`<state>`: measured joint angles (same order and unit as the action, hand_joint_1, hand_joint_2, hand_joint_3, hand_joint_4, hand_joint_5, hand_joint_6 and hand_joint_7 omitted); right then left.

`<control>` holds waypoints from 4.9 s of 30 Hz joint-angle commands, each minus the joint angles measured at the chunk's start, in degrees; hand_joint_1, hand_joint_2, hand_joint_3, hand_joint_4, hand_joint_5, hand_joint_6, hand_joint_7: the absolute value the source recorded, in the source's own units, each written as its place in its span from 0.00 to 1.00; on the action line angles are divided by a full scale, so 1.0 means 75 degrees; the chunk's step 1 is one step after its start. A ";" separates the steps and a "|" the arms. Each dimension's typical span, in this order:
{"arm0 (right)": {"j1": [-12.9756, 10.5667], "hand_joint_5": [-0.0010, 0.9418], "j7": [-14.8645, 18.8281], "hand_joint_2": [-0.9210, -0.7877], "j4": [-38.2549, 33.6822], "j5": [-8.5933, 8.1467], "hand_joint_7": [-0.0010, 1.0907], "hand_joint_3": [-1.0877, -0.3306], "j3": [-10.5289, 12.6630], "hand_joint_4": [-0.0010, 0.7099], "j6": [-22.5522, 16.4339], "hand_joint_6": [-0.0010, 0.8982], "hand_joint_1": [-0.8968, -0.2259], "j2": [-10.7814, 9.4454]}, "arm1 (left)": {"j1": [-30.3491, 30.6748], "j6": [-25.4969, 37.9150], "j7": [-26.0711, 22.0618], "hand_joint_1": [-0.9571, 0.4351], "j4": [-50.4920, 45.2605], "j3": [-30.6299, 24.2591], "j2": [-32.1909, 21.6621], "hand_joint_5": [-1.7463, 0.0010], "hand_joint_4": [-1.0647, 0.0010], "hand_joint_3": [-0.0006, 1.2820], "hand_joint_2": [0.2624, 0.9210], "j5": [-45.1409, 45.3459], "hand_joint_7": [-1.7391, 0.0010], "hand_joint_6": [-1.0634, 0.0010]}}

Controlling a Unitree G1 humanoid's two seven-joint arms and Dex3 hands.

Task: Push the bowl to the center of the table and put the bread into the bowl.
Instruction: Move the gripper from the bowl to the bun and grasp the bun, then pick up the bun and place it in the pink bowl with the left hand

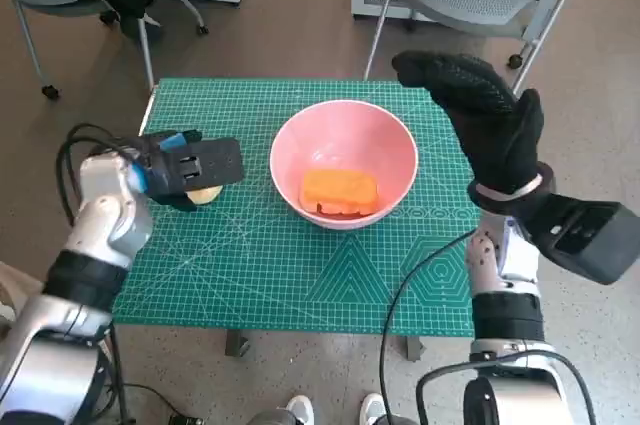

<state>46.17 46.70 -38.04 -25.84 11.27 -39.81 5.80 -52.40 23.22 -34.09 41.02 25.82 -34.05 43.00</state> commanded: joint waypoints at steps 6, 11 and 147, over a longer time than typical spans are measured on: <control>-0.0061 0.00 0.0170 0.00 -0.0131 -0.0081 0.21 0.35 0.0030 0.02 0.0079 0.00 0.28 0.0050 | -0.0652 -0.0243 0.0446 0.45 0.1021 0.0293 0.0357 1.00 1.00 0.00 0.66 0.0090 1.00 0.89; -0.0056 0.00 0.0190 0.00 -0.0128 -0.0096 0.21 0.35 0.0030 0.02 0.0102 0.00 0.28 0.0082 | -0.0836 -0.0451 0.0759 0.46 0.1610 0.0372 0.0545 1.00 1.00 0.00 0.65 0.0043 1.00 0.89; -0.0008 0.00 0.0099 0.00 -0.0041 -0.0148 0.22 0.36 -0.0016 0.04 0.0201 0.00 0.28 -0.0038 | 0.1423 -0.1262 0.4028 0.69 -0.5764 -0.1315 0.0860 0.44 0.24 0.03 0.95 -0.0322 0.35 0.33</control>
<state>46.21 46.73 -37.49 -26.80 11.03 -38.11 5.92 -42.84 15.12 -4.51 -1.59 14.95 -29.57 40.21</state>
